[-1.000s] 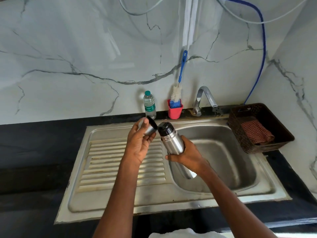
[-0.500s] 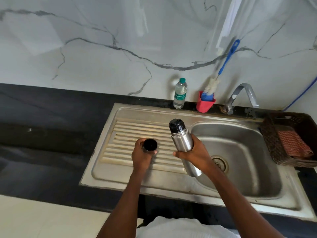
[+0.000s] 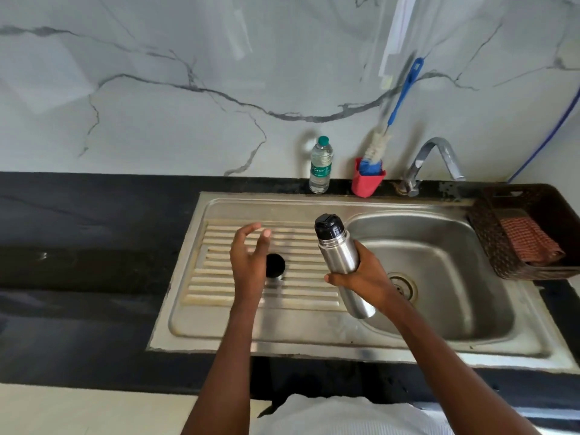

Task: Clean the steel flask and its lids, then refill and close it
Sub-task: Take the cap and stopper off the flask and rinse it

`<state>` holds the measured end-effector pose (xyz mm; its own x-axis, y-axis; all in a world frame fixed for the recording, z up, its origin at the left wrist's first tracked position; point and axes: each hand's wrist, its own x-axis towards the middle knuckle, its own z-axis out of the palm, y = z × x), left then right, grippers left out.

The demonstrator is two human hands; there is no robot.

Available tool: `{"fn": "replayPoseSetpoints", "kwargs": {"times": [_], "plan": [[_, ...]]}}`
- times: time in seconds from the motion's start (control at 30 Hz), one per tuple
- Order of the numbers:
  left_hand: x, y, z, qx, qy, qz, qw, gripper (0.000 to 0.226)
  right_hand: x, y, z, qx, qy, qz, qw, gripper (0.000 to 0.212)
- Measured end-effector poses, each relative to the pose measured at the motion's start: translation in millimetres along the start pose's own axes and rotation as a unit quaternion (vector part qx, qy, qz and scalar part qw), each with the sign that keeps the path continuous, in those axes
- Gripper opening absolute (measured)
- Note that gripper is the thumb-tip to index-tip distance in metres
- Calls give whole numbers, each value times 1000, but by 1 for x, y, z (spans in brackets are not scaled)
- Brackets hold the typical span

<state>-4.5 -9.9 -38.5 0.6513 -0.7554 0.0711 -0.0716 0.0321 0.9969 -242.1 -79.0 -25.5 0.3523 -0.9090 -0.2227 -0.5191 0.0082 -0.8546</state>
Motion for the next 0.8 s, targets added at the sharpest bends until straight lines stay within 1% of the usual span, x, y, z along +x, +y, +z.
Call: {"fn": "replayPoseSetpoints", "kwargs": {"times": [0.03,0.07,0.13,0.17,0.2,0.23,0.3,0.37,0.47,0.53,0.6,0.67,0.7,0.73,0.77,0.8], "plan": [[5,21,9,-19,-41,-2,999,32,0,1,-4,1,-4,4,1000,72],[9,40,22,-33,-104,-3,994,35,-1,2,-10,1,-10,4,1000,72],[10,69,52,-78,-244,-29,966,40,-2,1,-21,2,-27,-2,1000,72],[8,74,68,-93,-297,-45,949,40,-2,0,-27,2,-37,-7,999,72],[4,80,83,-103,-335,-60,935,37,-3,-1,-32,3,-48,-12,999,72],[-1,82,99,-113,-350,-73,927,34,-4,-1,-39,5,-59,-15,998,71],[-12,84,124,-151,-334,-87,926,25,-8,0,-52,15,-76,-17,997,71],[-21,84,142,-172,-294,-88,936,15,-13,2,-60,20,-73,-15,997,67],[-35,87,168,-175,-239,-91,951,14,-18,11,-75,30,-40,2,999,58],[-42,89,184,-171,-215,-93,957,16,-19,16,-81,32,-23,16,999,59],[-47,92,198,-169,-179,-96,964,17,-22,18,-80,3,24,23,999,59],[-49,92,211,-157,-123,-94,975,15,-25,14,-77,-64,108,23,992,58],[-49,90,215,-147,-99,-90,980,13,-24,13,-76,-82,133,17,988,59],[-48,89,217,-138,-94,-80,983,11,-22,12,-78,-77,138,13,987,60],[-45,89,218,-133,-111,-72,982,15,-18,13,-81,-66,131,13,989,61],[-42,90,217,-136,-147,-70,977,22,-15,16,-87,-49,116,18,992,62]]}}
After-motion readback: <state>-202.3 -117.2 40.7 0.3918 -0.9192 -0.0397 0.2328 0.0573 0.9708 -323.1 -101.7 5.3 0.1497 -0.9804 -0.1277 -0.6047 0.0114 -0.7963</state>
